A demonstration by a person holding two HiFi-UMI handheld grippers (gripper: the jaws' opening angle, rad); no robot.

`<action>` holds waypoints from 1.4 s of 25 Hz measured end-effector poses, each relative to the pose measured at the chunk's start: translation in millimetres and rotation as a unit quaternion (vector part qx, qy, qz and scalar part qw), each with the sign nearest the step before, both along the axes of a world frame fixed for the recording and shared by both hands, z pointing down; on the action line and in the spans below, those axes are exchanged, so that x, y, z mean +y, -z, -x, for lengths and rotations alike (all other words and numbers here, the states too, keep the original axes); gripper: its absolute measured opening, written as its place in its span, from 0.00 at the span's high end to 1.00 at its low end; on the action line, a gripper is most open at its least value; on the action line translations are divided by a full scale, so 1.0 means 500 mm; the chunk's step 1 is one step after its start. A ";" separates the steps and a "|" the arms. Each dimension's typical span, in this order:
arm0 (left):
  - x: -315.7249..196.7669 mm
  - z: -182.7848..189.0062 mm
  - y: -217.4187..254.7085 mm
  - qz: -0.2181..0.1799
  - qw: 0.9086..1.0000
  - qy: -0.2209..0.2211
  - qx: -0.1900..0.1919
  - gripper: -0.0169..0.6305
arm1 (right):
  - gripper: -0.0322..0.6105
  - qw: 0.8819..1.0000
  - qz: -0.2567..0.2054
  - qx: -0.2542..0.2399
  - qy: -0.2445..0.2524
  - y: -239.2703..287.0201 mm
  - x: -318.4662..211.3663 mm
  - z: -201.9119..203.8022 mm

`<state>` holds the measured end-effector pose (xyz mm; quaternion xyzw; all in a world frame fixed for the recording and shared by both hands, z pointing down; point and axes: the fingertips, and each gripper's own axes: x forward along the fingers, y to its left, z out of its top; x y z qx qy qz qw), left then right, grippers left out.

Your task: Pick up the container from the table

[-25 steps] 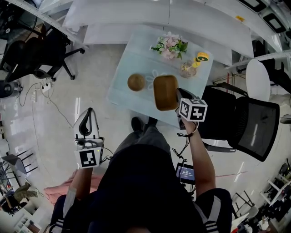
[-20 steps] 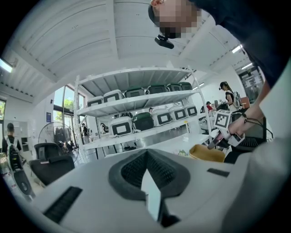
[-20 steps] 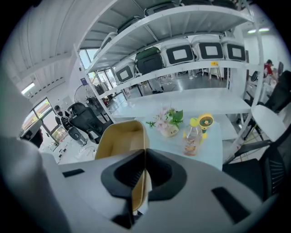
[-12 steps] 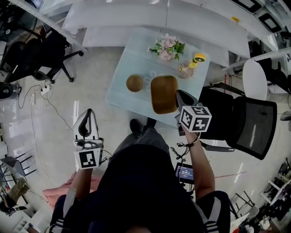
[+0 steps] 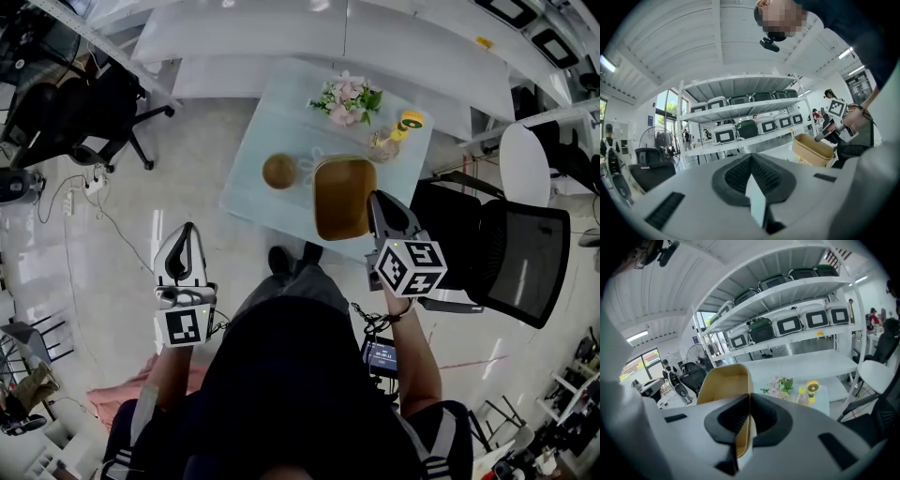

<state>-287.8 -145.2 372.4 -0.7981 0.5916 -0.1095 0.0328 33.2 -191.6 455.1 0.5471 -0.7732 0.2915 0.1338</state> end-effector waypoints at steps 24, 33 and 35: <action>0.011 -0.046 0.035 -0.026 0.999 -0.032 0.014 0.97 | 0.93 0.989 -0.142 0.012 -0.029 0.157 0.108 -0.013; 0.018 -0.055 0.039 -0.029 0.999 -0.039 0.022 0.97 | 0.93 0.981 -0.186 0.026 -0.039 0.195 0.151 -0.011; 0.018 -0.059 0.039 -0.030 0.998 -0.042 0.023 0.97 | 0.93 0.980 -0.190 0.027 -0.044 0.199 0.159 -0.013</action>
